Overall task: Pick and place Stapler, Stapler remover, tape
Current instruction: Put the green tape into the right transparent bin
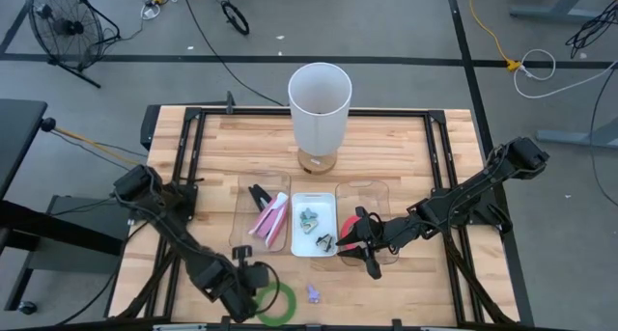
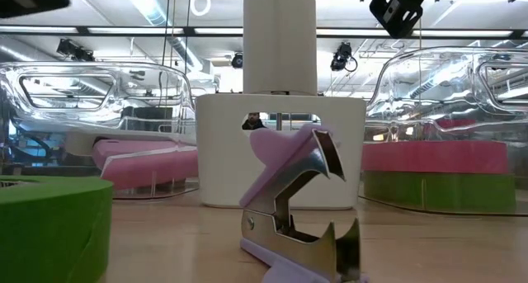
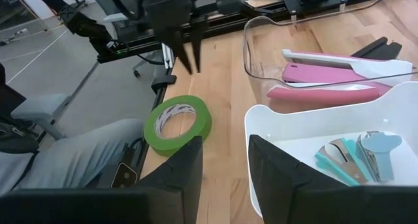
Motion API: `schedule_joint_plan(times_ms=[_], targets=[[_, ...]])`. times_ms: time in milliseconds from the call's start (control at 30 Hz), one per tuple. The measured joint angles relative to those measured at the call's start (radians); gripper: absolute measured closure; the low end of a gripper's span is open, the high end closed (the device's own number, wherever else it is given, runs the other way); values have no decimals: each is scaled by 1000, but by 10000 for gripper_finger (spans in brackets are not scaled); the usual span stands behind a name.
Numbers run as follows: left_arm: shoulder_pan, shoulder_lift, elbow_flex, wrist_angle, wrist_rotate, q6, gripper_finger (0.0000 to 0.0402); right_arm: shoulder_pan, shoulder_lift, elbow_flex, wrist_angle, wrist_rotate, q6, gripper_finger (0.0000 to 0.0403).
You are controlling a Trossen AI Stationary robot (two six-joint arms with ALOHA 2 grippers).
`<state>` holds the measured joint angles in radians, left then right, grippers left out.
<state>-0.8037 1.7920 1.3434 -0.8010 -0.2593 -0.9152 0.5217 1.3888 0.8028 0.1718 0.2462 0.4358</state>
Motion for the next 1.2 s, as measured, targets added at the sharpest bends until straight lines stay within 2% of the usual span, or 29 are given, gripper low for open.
schedule_joint_plan(times_ms=[267,633,867,1200], targets=[[-20,38,0,61,7,-89,335,0,0,0,-1,0,0,280],[-12,132,0,72,49,-141,254,0,0,0,-1,0,0,280],[-10,132,0,77,17,-207,210,0,0,0,-1,0,0,280],[-6,133,0,83,-31,-322,183,0,0,0,-1,0,0,280]])
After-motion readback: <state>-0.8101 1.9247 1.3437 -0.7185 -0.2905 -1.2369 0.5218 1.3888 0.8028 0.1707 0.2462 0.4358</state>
